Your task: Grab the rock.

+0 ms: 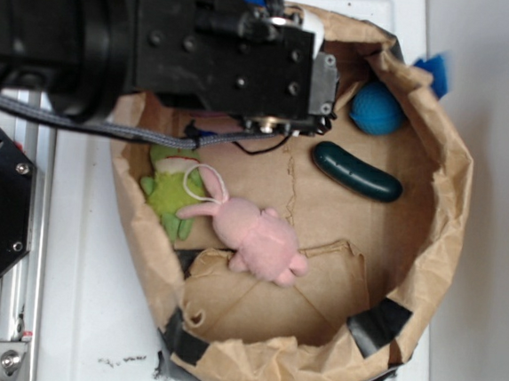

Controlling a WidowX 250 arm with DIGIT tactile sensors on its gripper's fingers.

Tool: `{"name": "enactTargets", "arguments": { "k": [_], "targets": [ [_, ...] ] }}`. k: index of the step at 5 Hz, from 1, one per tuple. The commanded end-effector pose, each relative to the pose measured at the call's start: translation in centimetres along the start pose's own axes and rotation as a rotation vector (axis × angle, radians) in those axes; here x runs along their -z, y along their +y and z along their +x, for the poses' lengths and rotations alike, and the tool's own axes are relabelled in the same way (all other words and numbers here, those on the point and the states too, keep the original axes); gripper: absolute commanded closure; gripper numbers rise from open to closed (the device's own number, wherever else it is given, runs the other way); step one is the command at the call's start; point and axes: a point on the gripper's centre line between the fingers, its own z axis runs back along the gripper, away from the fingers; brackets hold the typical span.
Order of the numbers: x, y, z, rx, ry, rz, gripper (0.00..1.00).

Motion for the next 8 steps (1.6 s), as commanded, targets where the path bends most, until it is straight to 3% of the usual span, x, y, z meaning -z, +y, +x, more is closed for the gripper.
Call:
{"name": "enactTargets", "arguments": {
  "k": [1,4,6,8],
  "targets": [
    [0.1,0.3,1.2,-0.053,-0.091,-0.046,0.00],
    [1.3,-0.1,0.9,-0.045,-0.131,-0.032,0.00],
    [1.7,-2.1,4.5,-0.074,-0.136,-0.049,0.00],
    [3.7,-3.5,4.9,-0.086,-0.156,-0.056,0.00]
  ]
}}
